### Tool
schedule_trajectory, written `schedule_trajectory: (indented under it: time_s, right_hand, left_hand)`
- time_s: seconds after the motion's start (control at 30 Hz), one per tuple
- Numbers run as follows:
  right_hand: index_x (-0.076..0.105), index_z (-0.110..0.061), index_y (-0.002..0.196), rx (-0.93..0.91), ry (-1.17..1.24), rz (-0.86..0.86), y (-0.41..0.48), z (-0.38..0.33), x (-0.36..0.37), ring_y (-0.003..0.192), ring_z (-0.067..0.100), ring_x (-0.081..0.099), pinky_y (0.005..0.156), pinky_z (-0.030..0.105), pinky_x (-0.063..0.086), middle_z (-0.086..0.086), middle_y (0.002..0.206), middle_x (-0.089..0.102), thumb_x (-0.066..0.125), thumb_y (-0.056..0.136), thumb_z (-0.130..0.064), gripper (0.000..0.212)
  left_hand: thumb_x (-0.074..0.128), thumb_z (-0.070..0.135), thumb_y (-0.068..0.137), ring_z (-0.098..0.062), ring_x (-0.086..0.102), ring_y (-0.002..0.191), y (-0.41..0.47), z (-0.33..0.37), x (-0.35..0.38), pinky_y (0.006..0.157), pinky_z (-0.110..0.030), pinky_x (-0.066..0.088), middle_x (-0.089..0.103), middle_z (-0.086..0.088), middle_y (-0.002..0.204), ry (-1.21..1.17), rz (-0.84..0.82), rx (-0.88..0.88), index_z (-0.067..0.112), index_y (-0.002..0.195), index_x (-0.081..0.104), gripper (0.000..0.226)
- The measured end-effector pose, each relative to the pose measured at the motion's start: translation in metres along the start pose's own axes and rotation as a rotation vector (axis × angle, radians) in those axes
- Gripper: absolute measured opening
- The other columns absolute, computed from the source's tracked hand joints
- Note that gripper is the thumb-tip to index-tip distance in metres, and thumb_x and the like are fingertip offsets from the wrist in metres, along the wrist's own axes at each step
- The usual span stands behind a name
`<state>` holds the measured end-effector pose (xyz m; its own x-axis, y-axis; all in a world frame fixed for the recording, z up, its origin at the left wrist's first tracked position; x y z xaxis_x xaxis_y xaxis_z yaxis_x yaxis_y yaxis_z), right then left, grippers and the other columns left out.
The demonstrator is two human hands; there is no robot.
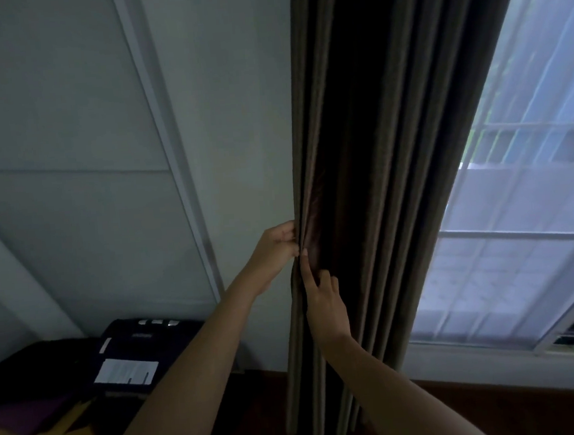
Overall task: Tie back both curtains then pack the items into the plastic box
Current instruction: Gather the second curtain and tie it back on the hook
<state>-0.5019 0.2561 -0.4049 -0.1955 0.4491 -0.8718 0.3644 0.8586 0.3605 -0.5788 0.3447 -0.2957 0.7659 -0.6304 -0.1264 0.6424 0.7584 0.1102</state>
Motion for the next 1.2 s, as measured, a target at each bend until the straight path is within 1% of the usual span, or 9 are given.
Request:
schedule_trajectory:
  time_s: [0.13, 0.27, 0.37, 0.47, 0.63, 0.73, 0.87, 1.0, 1.2]
  right_hand:
    - [0.001, -0.029, 0.154, -0.068, 0.071, -0.097, 0.009, -0.003, -0.004, 0.108, 0.030, 0.044, 0.083, 0.040, 0.052, 0.013, 0.126, 0.046, 0.049, 0.090, -0.003, 0.085]
    - [0.050, -0.019, 0.139, -0.154, 0.051, 0.287, 0.021, 0.001, -0.051, 0.113, 0.033, 0.051, 0.094, 0.044, 0.047, 0.013, 0.126, 0.055, 0.058, 0.090, -0.033, 0.052]
    - [0.049, -0.012, 0.140, -0.134, 0.130, 0.617, 0.052, 0.013, -0.108, 0.133, 0.035, 0.038, 0.111, 0.044, 0.034, 0.021, 0.143, 0.041, 0.063, 0.091, -0.027, 0.053]
    - [0.033, -0.012, 0.149, -0.080, 0.228, 0.709, 0.089, 0.014, -0.158, 0.140, 0.030, 0.029, 0.114, 0.035, 0.029, 0.021, 0.151, 0.026, 0.061, 0.092, -0.016, 0.063]
    - [-0.004, -0.027, 0.154, -0.018, 0.295, 0.510, 0.111, 0.019, -0.157, 0.106, 0.018, 0.056, 0.082, 0.022, 0.044, 0.010, 0.148, 0.032, 0.053, 0.093, 0.001, 0.088]
    - [-0.008, -0.026, 0.154, 0.053, 0.270, 0.338, 0.103, 0.033, -0.109, 0.102, 0.027, 0.060, 0.086, 0.030, 0.049, 0.016, 0.139, 0.047, 0.049, 0.090, 0.005, 0.091]
    - [-0.004, -0.025, 0.154, 0.099, 0.182, 0.042, 0.069, 0.050, -0.036, 0.111, 0.035, 0.061, 0.093, 0.039, 0.050, 0.020, 0.133, 0.055, 0.045, 0.089, 0.001, 0.086]
    - [-0.015, -0.026, 0.152, 0.054, 0.068, 0.003, 0.045, 0.043, -0.009, 0.097, 0.027, 0.061, 0.080, 0.035, 0.053, 0.014, 0.117, 0.058, 0.048, 0.092, -0.004, 0.090]
    - [-0.025, -0.032, 0.148, 0.021, 0.016, -0.057, 0.033, 0.016, -0.002, 0.094, 0.025, 0.056, 0.068, 0.033, 0.054, 0.013, 0.113, 0.052, 0.050, 0.091, -0.004, 0.098]
  left_hand:
    - [0.060, 0.006, 0.090, -0.016, 0.068, 0.076, 0.003, -0.004, -0.004, 0.071, -0.031, 0.055, 0.072, -0.005, 0.085, 0.266, 0.193, 0.133, 0.005, 0.098, 0.069, 0.012]
    - [0.054, 0.009, 0.094, -0.022, 0.064, 0.075, 0.016, -0.015, -0.025, 0.066, -0.027, 0.049, 0.071, -0.012, 0.086, 0.452, 0.306, 0.212, -0.001, 0.091, 0.067, 0.016]
    - [0.052, 0.008, 0.096, -0.018, 0.060, 0.074, 0.024, -0.018, -0.039, 0.059, -0.019, 0.042, 0.069, -0.015, 0.086, 0.501, 0.312, 0.225, -0.004, 0.090, 0.066, 0.020]
    - [0.051, 0.004, 0.095, -0.017, 0.060, 0.077, 0.029, -0.020, -0.042, 0.060, -0.014, 0.043, 0.069, -0.011, 0.088, 0.487, 0.312, 0.240, -0.004, 0.092, 0.068, 0.018]
    - [0.054, 0.002, 0.093, -0.017, 0.062, 0.087, 0.034, -0.022, -0.039, 0.068, -0.010, 0.044, 0.069, -0.009, 0.097, 0.455, 0.287, 0.234, -0.005, 0.099, 0.067, 0.016]
    - [0.058, 0.007, 0.092, -0.022, 0.066, 0.084, 0.036, -0.033, -0.038, 0.074, -0.030, 0.050, 0.072, -0.016, 0.094, 0.441, 0.256, 0.153, -0.005, 0.095, 0.067, 0.015]
    - [0.061, 0.014, 0.091, -0.016, 0.054, 0.066, 0.037, -0.041, -0.042, 0.063, -0.027, 0.036, 0.063, -0.015, 0.070, 0.436, 0.232, 0.056, -0.005, 0.078, 0.062, 0.023]
    - [0.063, 0.017, 0.090, -0.013, 0.042, 0.058, 0.034, -0.053, -0.046, 0.061, -0.027, 0.029, 0.044, -0.003, 0.060, 0.478, 0.149, -0.028, 0.000, 0.064, 0.051, 0.034]
    - [0.061, 0.027, 0.085, -0.034, 0.068, 0.086, 0.031, -0.061, -0.045, 0.086, -0.043, 0.055, 0.069, -0.022, 0.087, 0.266, 0.115, -0.096, -0.006, 0.086, 0.065, 0.033]
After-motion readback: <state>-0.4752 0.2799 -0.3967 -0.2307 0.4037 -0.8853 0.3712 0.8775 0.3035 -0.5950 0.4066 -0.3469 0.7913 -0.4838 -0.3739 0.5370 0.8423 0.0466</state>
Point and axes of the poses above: each hand's wrist, its own y-axis towards the middle knuckle, its own x-axis out of the palm, z = x × y, the point moved 1 cm from there along y, towards the middle knuckle
